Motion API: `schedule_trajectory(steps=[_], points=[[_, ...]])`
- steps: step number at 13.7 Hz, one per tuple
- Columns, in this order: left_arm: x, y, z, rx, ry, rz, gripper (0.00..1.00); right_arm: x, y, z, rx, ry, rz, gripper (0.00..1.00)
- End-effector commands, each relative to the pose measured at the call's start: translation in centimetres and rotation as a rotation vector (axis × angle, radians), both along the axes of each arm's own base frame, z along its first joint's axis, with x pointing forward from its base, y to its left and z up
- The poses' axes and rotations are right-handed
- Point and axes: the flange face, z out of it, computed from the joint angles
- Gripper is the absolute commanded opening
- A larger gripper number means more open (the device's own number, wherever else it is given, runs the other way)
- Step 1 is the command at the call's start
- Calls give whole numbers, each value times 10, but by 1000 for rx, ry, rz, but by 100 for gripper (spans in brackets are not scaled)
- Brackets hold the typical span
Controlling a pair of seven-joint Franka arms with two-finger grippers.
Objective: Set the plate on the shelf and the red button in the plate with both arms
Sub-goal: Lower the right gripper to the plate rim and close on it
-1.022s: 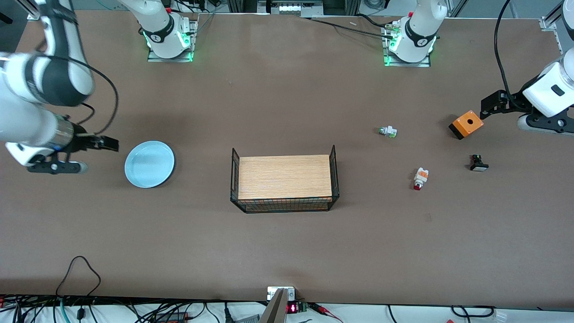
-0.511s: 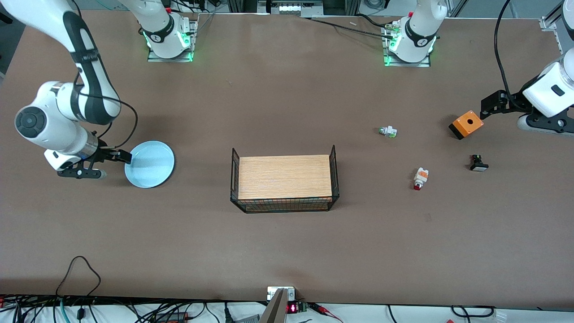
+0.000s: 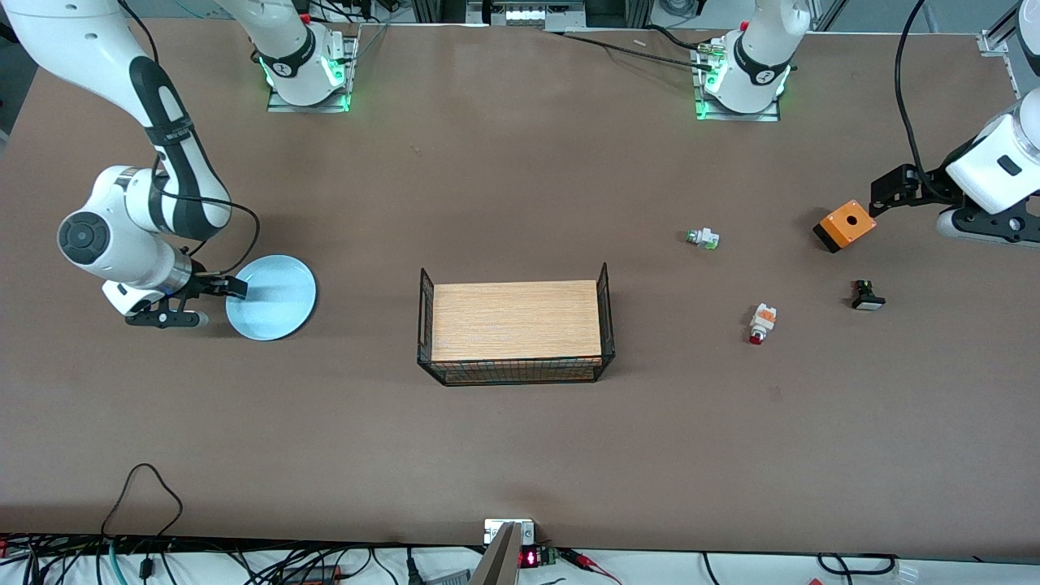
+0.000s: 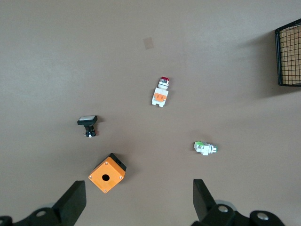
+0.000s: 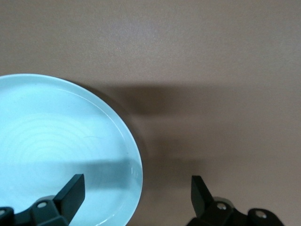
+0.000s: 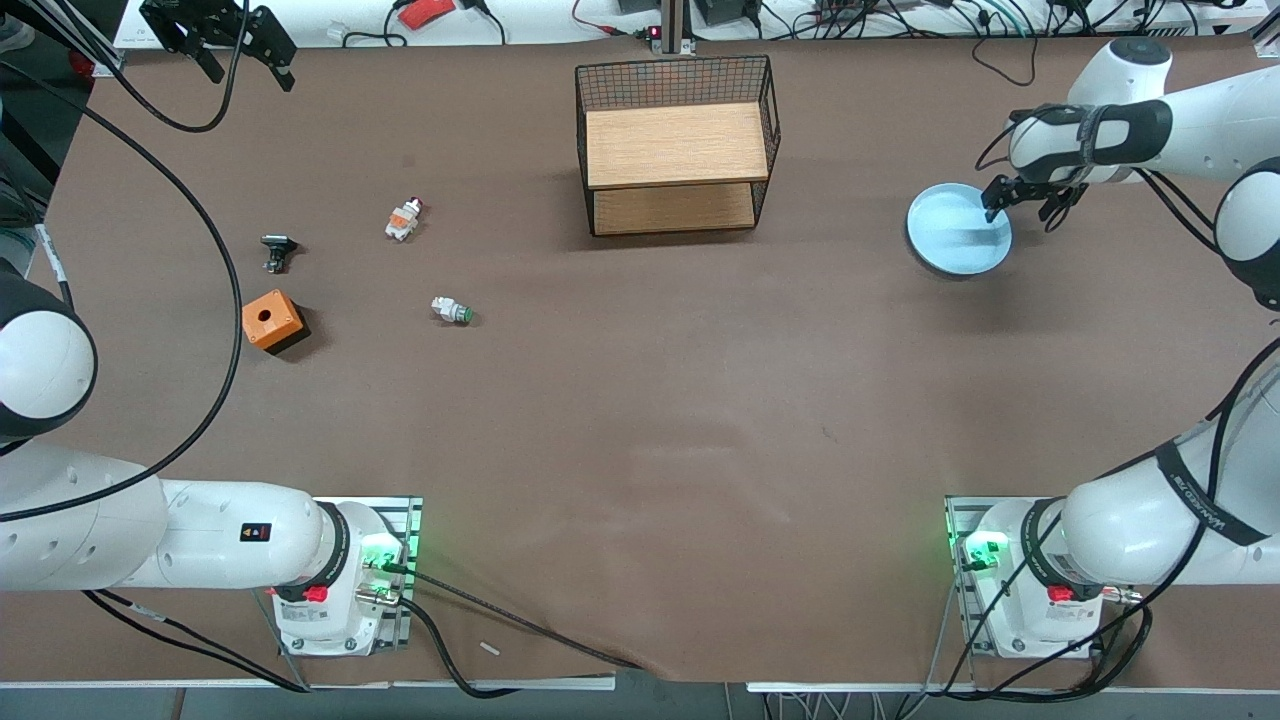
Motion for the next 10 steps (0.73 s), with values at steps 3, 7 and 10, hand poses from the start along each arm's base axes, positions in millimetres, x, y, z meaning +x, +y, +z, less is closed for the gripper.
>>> schedule_trajectory(steps=[3, 7, 10], points=[[6, 0, 6, -1, -18, -4, 100, -8, 3, -22, -4, 17, 29, 81], [6, 0, 6, -1, -18, -4, 100, -8, 6, -21, -2, 25, 60, 24], [6, 0, 6, -1, -18, -4, 100, -8, 15, -18, 0, 38, 66, 0]])
